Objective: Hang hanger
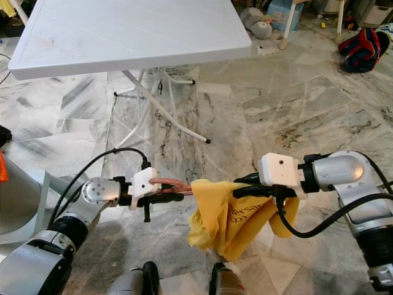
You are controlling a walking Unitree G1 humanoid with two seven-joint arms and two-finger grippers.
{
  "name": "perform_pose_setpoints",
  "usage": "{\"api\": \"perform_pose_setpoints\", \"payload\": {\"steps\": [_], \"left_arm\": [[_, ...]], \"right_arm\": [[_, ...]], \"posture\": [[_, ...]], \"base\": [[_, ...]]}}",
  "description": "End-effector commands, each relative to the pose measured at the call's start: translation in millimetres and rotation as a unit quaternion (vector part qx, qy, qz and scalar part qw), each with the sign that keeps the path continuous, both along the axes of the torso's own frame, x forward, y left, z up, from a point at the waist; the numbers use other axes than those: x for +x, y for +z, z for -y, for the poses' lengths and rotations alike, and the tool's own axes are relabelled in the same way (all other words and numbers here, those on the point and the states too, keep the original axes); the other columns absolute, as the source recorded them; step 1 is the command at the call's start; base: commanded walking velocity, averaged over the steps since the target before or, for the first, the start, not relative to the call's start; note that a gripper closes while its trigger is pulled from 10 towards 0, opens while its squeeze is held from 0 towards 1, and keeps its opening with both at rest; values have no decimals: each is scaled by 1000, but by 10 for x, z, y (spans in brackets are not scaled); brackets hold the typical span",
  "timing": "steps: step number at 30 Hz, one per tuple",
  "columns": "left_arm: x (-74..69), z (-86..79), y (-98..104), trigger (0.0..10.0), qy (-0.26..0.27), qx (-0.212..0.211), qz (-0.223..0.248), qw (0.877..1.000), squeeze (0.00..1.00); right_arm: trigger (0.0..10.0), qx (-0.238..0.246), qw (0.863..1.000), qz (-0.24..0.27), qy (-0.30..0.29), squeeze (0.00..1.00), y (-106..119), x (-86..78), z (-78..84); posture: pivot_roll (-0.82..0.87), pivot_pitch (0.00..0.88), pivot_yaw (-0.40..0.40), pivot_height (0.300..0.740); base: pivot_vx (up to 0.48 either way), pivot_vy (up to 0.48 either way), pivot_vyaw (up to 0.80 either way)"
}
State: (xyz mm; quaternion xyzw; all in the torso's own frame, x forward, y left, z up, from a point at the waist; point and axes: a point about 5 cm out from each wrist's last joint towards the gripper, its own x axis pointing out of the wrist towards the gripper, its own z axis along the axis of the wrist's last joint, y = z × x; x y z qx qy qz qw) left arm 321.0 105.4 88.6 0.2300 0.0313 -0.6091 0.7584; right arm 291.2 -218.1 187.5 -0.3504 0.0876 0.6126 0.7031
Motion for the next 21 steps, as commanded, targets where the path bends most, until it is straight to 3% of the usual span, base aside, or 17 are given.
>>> {"api": "perform_pose_setpoints", "payload": {"steps": [1,3,4,6,17,21], "left_arm": [[3,33,7,0,-10,5,-2,1000,0],[4,26,6,0,-8,6,-2,1000,0],[5,22,5,0,-7,7,-2,1000,0],[8,15,0,0,-2,7,-1,1000,0],[17,-30,-40,0,36,-1,-2,999,0],[42,-123,-57,0,84,-14,1,996,0]], "right_arm": [[10000,11,1000,14,9,0,49,14,-47],[10000,16,1000,8,8,0,41,23,-61],[10000,18,1000,0,8,1000,31,22,-69],[10000,22,1000,-17,9,1000,17,18,-86],[10000,17,1000,-8,6,1000,111,47,-30],[10000,24,1000,14,-9,1000,224,89,20]], "posture": [[-84,223,-15,740],[-81,222,-15,740],[-79,221,-15,740],[-78,221,-16,740],[-81,218,-22,740],[-81,215,-24,740]], "base": [[0,0,0],[0,0,0],[0,0,0],[0,0,0],[0,0,0],[0,0,0]]}}
